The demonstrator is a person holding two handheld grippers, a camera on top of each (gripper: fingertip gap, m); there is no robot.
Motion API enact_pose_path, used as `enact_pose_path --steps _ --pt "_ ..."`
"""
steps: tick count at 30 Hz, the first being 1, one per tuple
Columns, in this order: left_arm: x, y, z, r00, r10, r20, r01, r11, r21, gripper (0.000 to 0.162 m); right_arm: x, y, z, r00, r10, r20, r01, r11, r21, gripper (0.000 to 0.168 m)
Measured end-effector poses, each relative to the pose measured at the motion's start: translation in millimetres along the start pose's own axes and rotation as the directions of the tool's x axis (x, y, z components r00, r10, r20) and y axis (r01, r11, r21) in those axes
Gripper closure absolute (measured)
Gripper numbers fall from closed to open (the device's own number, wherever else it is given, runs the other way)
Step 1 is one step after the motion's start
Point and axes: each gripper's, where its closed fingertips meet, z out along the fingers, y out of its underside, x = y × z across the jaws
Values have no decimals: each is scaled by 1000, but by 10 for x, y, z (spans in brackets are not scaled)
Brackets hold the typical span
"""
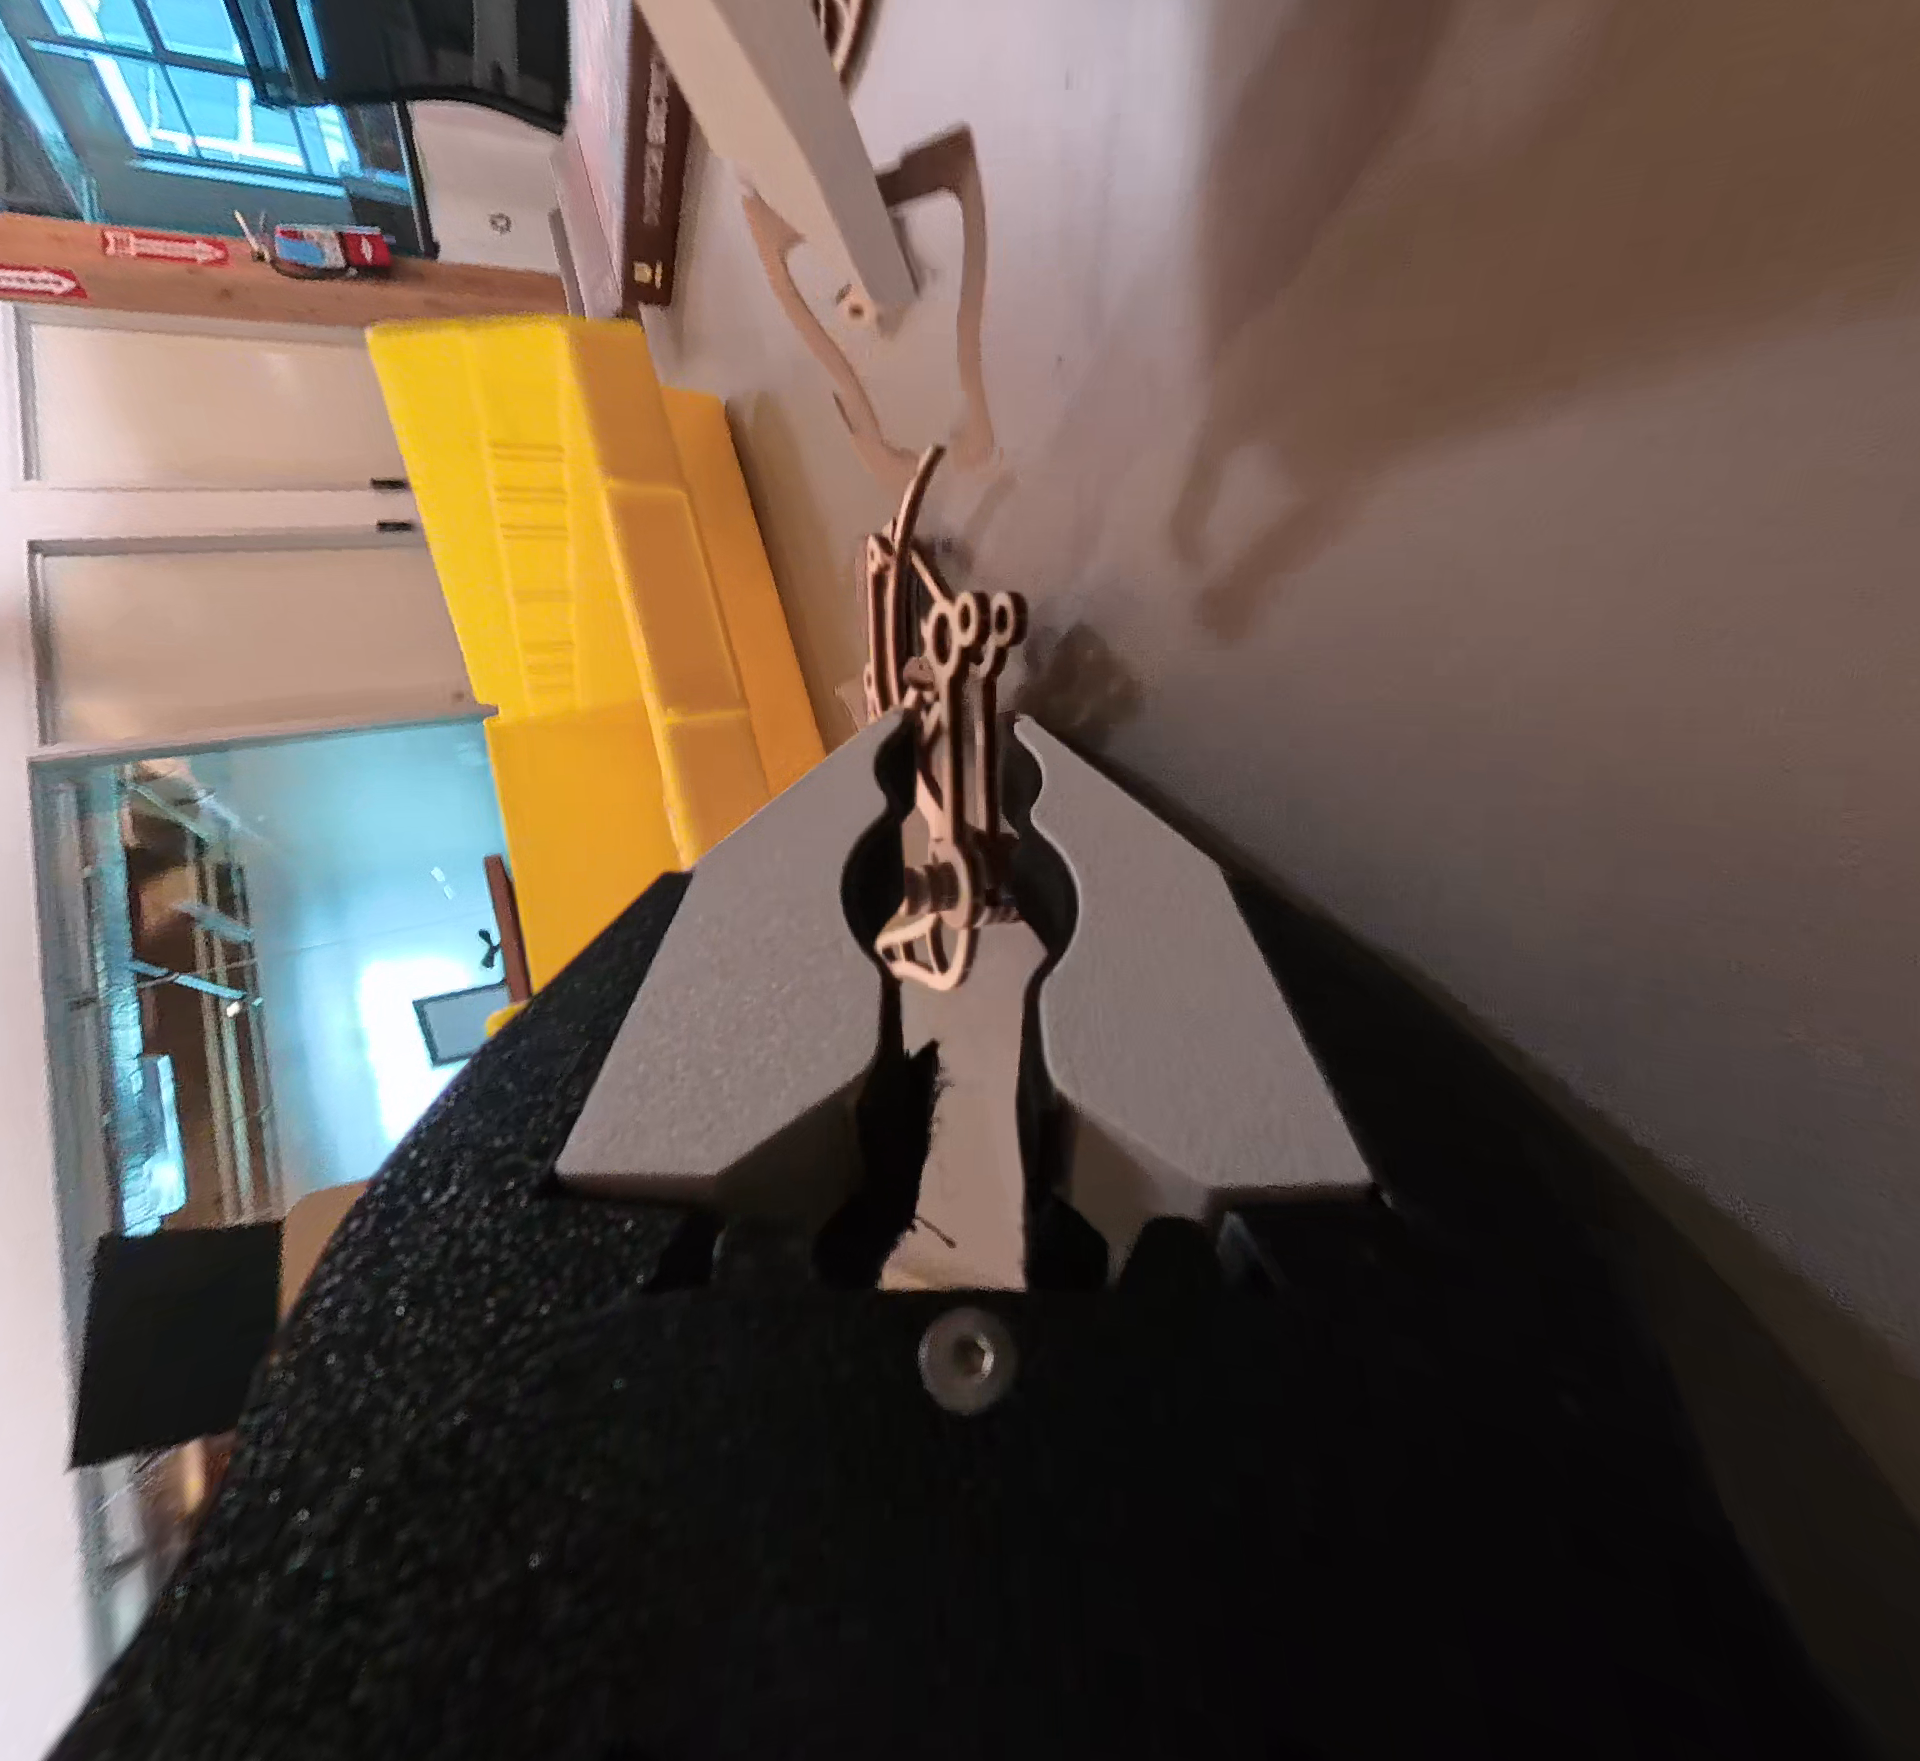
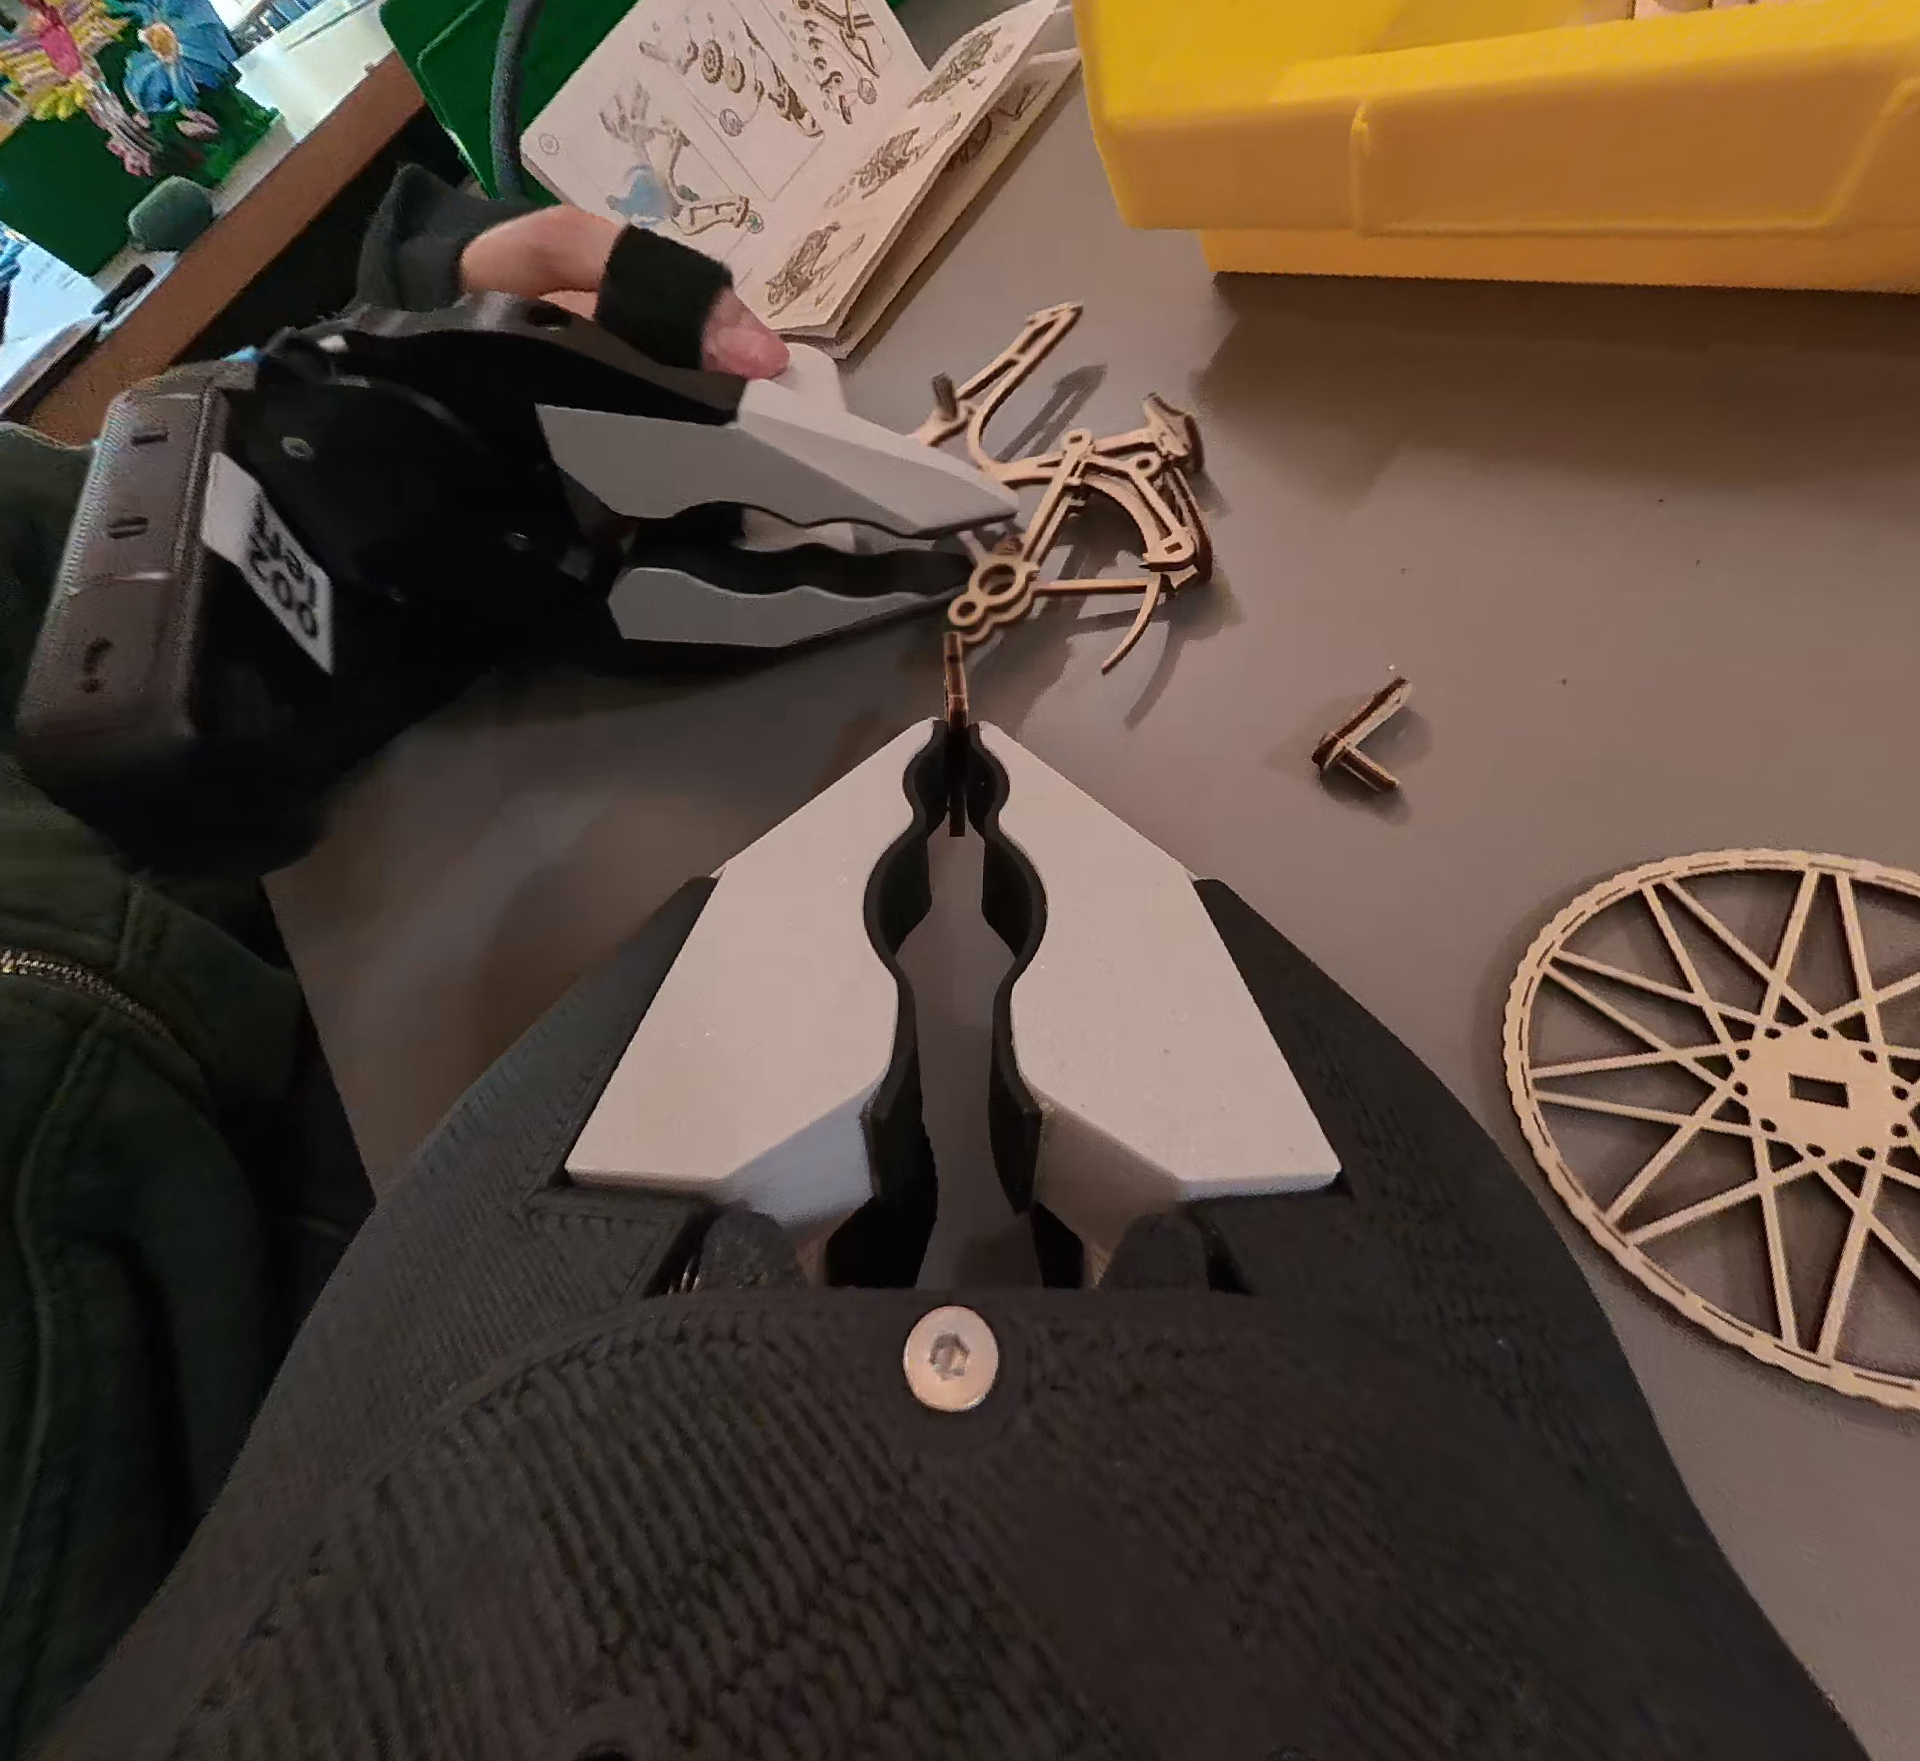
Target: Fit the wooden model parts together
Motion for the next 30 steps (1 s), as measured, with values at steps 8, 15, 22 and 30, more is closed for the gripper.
enact_pose_path --steps 8,15,22,30 --pt "-40 188 54 998 -55 35 57 996 -62 156 -68 -125 106 993 -111 -35 112 993 45 168" --pt "-4 41 -31 992 -124 2 124 992 32 157 -77 -135 225 980 -191 -63 191 982 1 168" --pt "-12 42 -44 971 -236 -42 238 969 64 157 -37 -99 228 954 -280 -103 277 960 -40 168" --pt "-5 42 -53 963 -262 -61 266 961 70 157 -37 -110 250 935 -342 -98 338 940 -52 168"
